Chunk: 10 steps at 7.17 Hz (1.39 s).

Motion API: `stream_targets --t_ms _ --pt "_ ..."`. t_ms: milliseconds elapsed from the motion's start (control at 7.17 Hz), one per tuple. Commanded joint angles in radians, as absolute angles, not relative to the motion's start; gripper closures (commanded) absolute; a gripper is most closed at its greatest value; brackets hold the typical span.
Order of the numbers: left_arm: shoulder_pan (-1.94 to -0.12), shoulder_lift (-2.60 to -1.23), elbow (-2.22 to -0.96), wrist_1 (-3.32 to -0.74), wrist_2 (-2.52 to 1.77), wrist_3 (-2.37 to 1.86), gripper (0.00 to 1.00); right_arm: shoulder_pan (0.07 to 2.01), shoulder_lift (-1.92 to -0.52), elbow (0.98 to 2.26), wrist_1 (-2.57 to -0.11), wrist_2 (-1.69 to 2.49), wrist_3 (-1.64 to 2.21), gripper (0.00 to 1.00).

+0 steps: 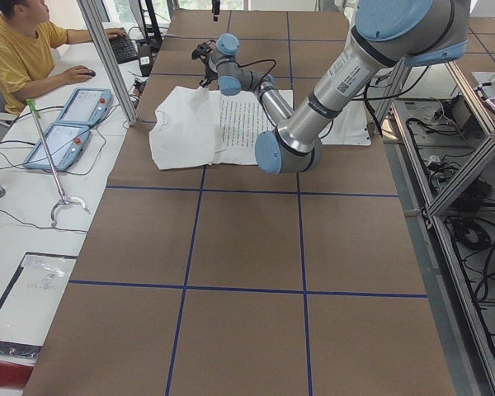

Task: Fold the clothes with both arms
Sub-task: 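Fold the held sleeve across the shirt body toward the right arm's side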

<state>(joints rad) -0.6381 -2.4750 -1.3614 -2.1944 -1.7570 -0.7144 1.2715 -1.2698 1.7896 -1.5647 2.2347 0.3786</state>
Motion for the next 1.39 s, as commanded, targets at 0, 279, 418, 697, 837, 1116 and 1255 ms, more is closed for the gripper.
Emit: stream_targets --t_ms 0,279,418,697,837,1116,1255 --pt "-0.554 -2.535 -1.264 -2.264 -1.706 -0.716 1.00 1.273 -1.270 1.789 -1.563 2.235 0.379 0.00" --pt "-0.496 -2.539 -1.238 -2.356 -1.669 -0.721 0.27 1.273 -1.270 1.789 -1.557 2.235 0.377 0.00" --pt "-0.479 -2.527 -1.232 -2.403 -1.667 -0.842 0.00 1.273 -1.273 1.789 -1.554 2.235 0.368 0.00" --pt "-0.486 -2.493 -1.302 -2.313 -1.641 -0.754 0.00 1.266 -1.260 1.799 -1.551 2.244 0.385 0.00" --pt "-0.533 -2.491 -1.345 -2.187 -1.690 -0.692 0.00 1.240 -1.237 1.804 -1.549 2.252 0.403 0.00" --pt "-0.612 -2.420 -1.397 -2.073 -1.755 -0.565 0.00 1.134 -1.154 1.806 -1.548 2.237 0.550 0.00" --pt "-0.658 -2.348 -1.475 -2.066 -1.758 -0.534 0.00 1.067 -1.103 1.802 -1.551 2.193 0.677 0.00"
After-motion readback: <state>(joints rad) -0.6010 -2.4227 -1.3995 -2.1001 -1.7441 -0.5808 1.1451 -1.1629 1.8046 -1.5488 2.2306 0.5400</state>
